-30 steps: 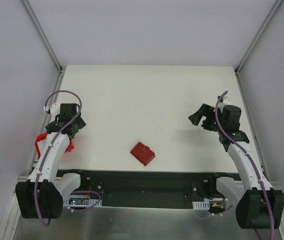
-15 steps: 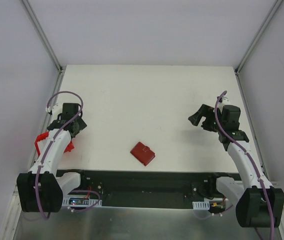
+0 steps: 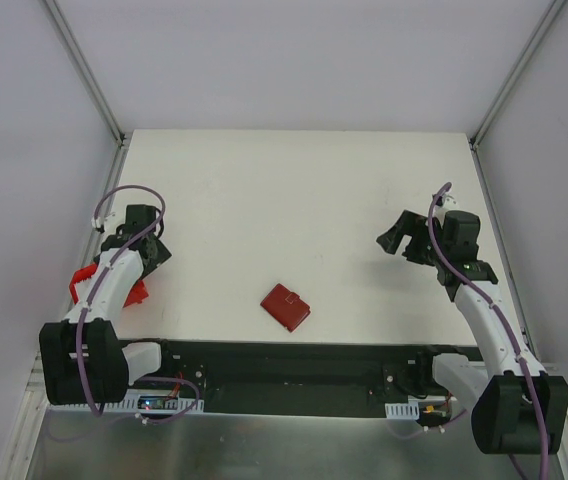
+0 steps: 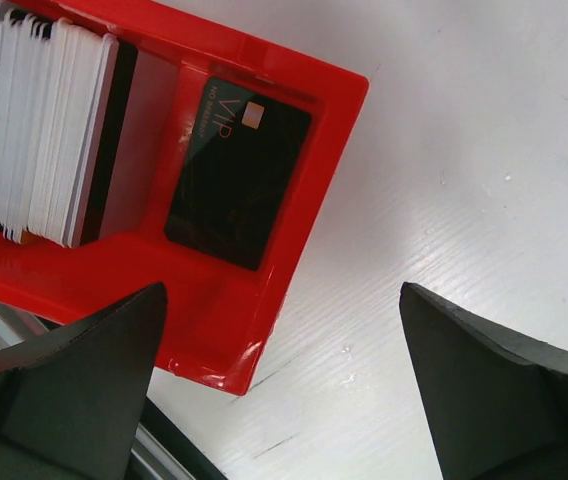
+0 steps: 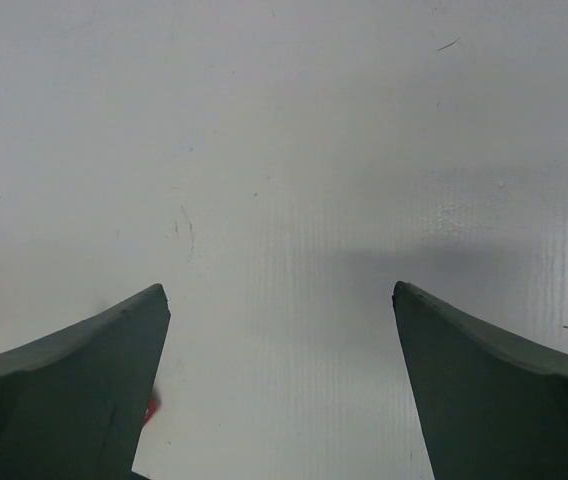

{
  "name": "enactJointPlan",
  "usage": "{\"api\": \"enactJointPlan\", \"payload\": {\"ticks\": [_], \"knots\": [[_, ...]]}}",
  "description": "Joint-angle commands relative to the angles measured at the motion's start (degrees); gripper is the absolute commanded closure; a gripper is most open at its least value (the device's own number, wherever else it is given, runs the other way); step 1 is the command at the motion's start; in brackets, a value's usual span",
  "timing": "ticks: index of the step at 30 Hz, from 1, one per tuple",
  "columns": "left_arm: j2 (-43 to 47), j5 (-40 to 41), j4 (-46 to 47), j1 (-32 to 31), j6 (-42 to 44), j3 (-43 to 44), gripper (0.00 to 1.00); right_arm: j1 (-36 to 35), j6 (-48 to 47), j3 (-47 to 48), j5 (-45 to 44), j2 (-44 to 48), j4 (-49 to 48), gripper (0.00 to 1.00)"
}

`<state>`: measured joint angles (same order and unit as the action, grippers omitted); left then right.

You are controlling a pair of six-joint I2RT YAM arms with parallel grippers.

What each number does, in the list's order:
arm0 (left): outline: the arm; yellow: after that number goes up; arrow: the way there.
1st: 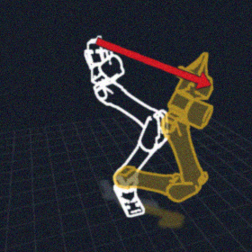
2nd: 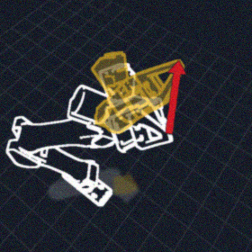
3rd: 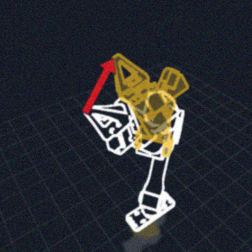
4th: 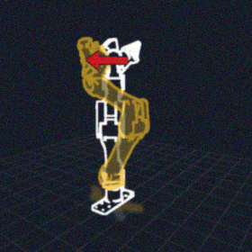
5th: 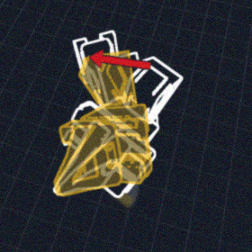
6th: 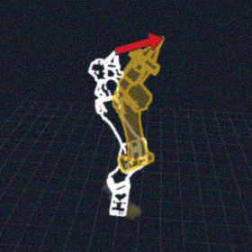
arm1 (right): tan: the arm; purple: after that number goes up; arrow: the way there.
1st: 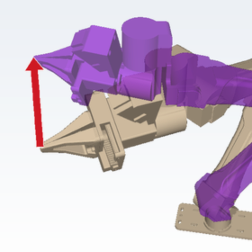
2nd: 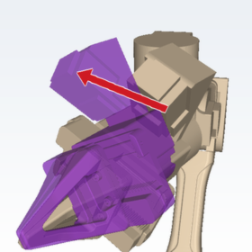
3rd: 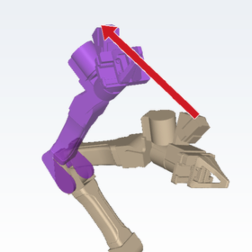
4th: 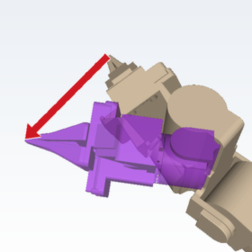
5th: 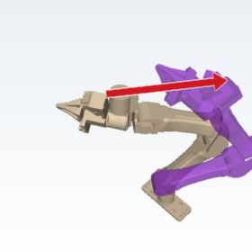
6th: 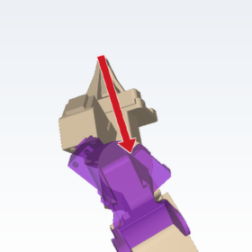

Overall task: Put the credit cards into the card holder
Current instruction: Move the storage box to the card holder.

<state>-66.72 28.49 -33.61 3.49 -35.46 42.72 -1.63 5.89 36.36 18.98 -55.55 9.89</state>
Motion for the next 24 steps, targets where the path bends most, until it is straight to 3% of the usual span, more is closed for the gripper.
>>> {"api": "enactJointPlan", "payload": {"ticks": [1,9,24], "knots": [[-1.92,-1.94,0.20,0.64,0.39,0.35,0.01,0.13,-1.41,2.58,-0.61,-0.52,0.57,0.04],[-4.56,-7.83,1.70,0.56,2.50,1.14,0.01,0.13,-1.67,2.93,-0.61,-1.49,0.83,0.04],[-0.78,-20.84,7.50,0.64,4.88,0.61,0.01,0.13,-1.50,3.02,-0.35,-2.02,1.27,0.04]]}}
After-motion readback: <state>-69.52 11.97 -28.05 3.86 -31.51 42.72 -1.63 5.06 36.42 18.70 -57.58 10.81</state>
